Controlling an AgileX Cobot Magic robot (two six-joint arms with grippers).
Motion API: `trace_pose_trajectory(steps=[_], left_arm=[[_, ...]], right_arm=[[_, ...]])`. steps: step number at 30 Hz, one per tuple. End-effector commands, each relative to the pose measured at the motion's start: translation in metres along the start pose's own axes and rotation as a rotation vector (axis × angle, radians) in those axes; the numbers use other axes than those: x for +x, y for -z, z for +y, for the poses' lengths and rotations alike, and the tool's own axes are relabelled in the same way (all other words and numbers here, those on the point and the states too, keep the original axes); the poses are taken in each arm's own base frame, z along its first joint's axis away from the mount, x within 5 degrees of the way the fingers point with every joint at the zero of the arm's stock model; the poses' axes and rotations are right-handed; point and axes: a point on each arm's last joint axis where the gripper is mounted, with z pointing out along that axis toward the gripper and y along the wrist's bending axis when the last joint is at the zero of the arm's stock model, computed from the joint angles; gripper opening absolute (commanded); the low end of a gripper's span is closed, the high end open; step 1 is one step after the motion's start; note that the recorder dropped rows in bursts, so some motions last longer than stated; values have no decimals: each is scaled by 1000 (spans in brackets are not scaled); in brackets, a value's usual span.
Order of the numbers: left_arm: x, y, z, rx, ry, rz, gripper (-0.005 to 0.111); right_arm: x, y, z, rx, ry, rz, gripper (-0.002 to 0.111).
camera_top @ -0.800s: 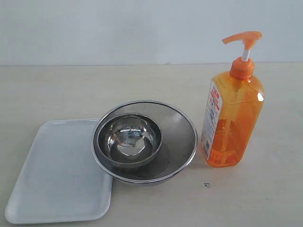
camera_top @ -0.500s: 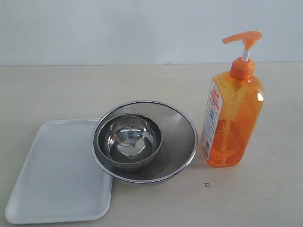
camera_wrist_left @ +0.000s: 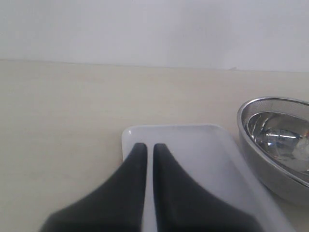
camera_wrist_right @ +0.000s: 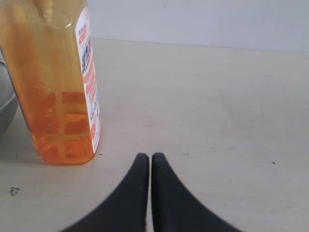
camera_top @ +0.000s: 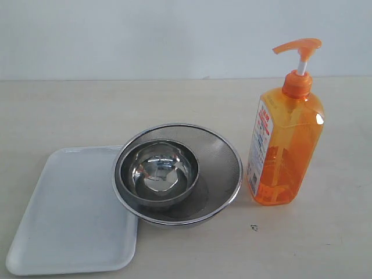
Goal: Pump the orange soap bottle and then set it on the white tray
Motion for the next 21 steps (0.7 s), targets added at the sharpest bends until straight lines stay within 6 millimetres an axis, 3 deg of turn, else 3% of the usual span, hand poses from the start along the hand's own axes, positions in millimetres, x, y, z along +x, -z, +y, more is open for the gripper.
trace_pose_trajectory(steps=[1, 10, 12, 21], left_arm=[[1, 0, 0, -2, 10, 1, 5], [1, 0, 0, -2, 10, 1, 5], [1, 0, 0, -2, 10, 1, 5], [1, 0, 0, -2, 10, 1, 5]], right_arm=[[-1, 0, 0, 6, 10, -7, 0], [-15, 2, 1, -3, 24, -162, 0], [-20, 2, 2, -23, -44, -218, 0], [-66, 29, -5, -108, -394, -809, 0]])
